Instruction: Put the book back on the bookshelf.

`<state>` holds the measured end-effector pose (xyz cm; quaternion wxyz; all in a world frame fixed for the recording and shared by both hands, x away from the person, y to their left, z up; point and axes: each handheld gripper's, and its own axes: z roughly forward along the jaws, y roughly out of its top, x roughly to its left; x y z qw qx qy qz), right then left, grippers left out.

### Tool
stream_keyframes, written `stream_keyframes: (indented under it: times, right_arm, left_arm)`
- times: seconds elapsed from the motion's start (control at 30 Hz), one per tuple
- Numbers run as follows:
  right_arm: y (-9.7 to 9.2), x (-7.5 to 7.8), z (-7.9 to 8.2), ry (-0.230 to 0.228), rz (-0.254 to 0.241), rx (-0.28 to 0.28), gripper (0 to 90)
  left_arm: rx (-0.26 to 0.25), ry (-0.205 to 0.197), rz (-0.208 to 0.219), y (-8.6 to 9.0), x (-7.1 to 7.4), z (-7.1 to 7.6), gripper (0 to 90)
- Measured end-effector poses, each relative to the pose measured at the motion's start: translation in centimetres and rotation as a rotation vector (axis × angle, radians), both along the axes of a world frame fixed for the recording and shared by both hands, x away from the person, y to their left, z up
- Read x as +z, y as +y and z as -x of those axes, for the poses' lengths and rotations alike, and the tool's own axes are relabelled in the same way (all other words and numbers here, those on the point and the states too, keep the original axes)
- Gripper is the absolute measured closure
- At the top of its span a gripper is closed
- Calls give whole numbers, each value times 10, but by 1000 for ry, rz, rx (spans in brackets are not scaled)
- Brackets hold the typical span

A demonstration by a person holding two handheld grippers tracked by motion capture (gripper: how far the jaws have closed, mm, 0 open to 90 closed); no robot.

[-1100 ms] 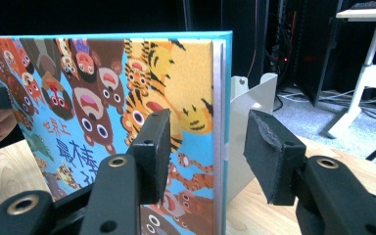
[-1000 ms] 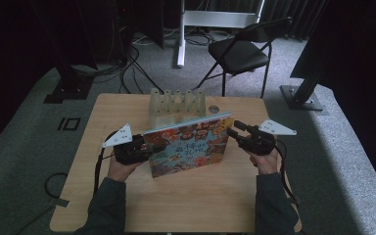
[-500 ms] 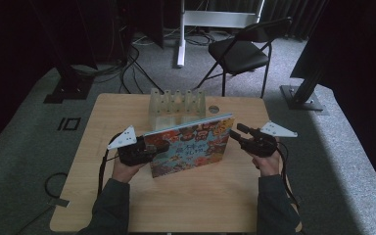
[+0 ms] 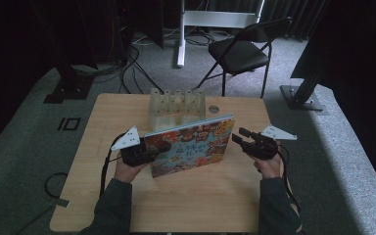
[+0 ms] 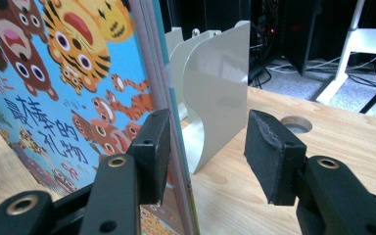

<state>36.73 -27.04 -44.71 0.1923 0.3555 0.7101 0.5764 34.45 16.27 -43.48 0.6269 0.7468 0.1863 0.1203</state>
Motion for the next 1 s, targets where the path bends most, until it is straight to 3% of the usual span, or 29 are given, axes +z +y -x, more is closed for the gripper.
stream_keyframes:
  times: [1.0]
  right_arm:
    - [-7,-19,3,41,-7,-8,518]
  left_arm:
    - [-9,-20,12,-13,-5,1,683]
